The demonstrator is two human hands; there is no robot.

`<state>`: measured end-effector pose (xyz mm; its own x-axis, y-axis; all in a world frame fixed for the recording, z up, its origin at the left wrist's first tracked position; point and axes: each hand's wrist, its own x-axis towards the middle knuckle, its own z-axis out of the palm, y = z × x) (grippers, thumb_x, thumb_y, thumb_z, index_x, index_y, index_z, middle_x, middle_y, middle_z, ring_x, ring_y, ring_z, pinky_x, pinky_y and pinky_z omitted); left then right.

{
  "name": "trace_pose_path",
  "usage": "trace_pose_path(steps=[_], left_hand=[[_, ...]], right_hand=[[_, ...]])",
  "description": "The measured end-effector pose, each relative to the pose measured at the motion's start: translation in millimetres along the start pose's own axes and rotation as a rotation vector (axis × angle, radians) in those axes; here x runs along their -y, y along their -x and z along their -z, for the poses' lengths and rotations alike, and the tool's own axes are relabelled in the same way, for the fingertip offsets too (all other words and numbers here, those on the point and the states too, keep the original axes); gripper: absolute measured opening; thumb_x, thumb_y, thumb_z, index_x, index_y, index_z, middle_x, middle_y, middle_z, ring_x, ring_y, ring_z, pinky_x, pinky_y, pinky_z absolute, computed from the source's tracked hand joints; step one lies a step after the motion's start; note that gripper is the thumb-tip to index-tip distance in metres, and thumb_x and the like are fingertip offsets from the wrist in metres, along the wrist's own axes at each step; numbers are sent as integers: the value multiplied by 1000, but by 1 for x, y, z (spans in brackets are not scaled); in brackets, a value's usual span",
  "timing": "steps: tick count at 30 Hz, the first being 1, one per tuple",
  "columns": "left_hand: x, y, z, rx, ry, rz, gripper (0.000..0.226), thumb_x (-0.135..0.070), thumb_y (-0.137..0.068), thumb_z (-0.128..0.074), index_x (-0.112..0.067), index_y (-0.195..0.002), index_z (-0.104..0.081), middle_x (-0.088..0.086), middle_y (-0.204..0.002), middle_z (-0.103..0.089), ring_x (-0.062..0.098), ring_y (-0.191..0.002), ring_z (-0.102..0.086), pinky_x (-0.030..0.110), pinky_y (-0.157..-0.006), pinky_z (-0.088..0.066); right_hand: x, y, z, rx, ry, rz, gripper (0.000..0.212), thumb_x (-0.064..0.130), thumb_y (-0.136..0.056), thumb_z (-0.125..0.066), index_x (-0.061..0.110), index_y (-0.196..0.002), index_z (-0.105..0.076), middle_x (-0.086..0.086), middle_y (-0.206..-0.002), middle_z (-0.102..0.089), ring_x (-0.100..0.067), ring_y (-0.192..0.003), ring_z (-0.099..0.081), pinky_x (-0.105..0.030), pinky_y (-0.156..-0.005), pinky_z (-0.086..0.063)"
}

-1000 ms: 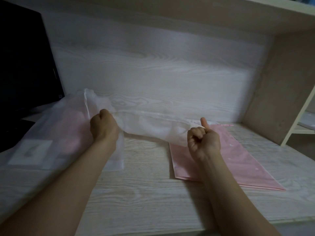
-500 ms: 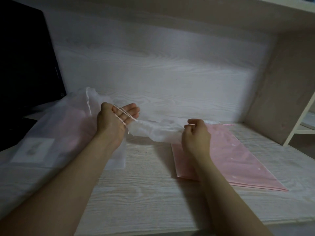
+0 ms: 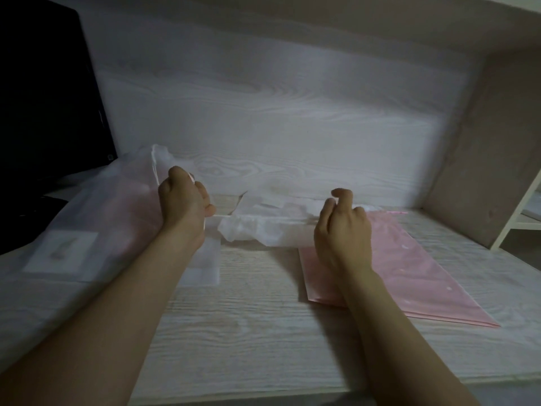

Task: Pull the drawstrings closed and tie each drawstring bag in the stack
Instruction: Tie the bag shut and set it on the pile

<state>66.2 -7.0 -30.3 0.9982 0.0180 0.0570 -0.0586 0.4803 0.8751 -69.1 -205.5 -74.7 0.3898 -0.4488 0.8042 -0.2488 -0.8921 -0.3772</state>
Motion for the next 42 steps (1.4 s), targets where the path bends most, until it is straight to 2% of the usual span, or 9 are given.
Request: trace_pose_path(steps=[3, 6, 11, 14, 18, 24, 30, 37, 42], left_hand=[[-1, -5, 4, -133, 13, 13, 31, -27, -104, -33, -13, -78, -45, 6, -69, -49, 20, -59, -41, 23, -52, -38], [0, -2, 11, -250, -360, -321, 33, -19, -107, -37, 3, -99, -60, 19, -99, -65, 21, -81, -49, 29, -74, -33], [17, 9, 16, 143, -911, -823, 8, -19, -102, -45, -13, -97, -45, 4, -70, -58, 29, -62, -50, 40, -58, -32], [26, 7, 18, 261, -1206, -947, 22, -38, -104, -41, -21, -94, -50, 0, -67, -64, 33, -64, -60, 38, -60, -46], [26, 5, 19, 271, -1456, -903, 66, -54, -110, -22, -19, -64, -55, 0, -59, -55, 25, -56, -54, 34, -58, -36], [20, 2, 17, 160, -1536, -753, 55, -46, -109, -36, -13, -68, -51, 4, -69, -55, 26, -64, -52, 34, -61, -35], [19, -6, 22, 37, -1569, -751, 53, -42, -109, -39, -13, -67, -51, 7, -70, -53, 30, -66, -51, 34, -62, -36], [21, -3, 29, 427, -1342, -740, 46, -32, -100, -35, -16, -57, -43, 3, -70, -50, 31, -78, -51, 38, -69, -35], [26, -7, 32, 544, -1329, -788, 24, -22, -104, -38, -14, -83, -47, 4, -96, -50, 28, -86, -52, 45, -81, -47]], right_hand=[[-14, -2, -4, 34, 0, -163, 31, 32, -107, -33, 8, -105, -52, -24, -89, -66, -47, -85, -57, -49, -70, -38], [-26, -3, -4, 58, 112, -167, 32, 31, -109, -39, 11, -85, -45, -26, -81, -65, -47, -81, -57, -45, -67, -28], [-14, 1, -1, 196, 137, -211, 65, 51, -103, -39, 9, -55, -53, -10, -62, -61, -37, -77, -46, -42, -77, -41], [-8, 2, 0, 180, 24, -192, 60, 51, -89, -54, 12, -46, -37, 1, -43, -37, -34, -62, -42, -36, -62, -35], [-6, 0, 1, 163, -51, -66, 57, 22, -88, -65, 17, -50, -23, 1, -44, -18, -22, -48, -22, -35, -51, -19], [-19, -5, 6, 175, 183, -169, 38, 10, -84, -56, 11, -51, -39, -7, -50, -37, -37, -57, -44, -40, -55, -35], [-25, -4, 5, 81, 439, -223, 20, 11, -90, -54, 8, -73, -65, -18, -77, -66, -39, -87, -53, -39, -70, -24], [-18, -2, 4, 215, 154, -254, 41, 38, -100, -36, 16, -82, -65, -12, -91, -68, -34, -95, -46, -41, -82, -24], [-3, -1, 14, 312, -182, -166, 49, 41, -80, -29, 33, -98, -73, 9, -86, -68, -23, -106, -49, -38, -90, -21]])
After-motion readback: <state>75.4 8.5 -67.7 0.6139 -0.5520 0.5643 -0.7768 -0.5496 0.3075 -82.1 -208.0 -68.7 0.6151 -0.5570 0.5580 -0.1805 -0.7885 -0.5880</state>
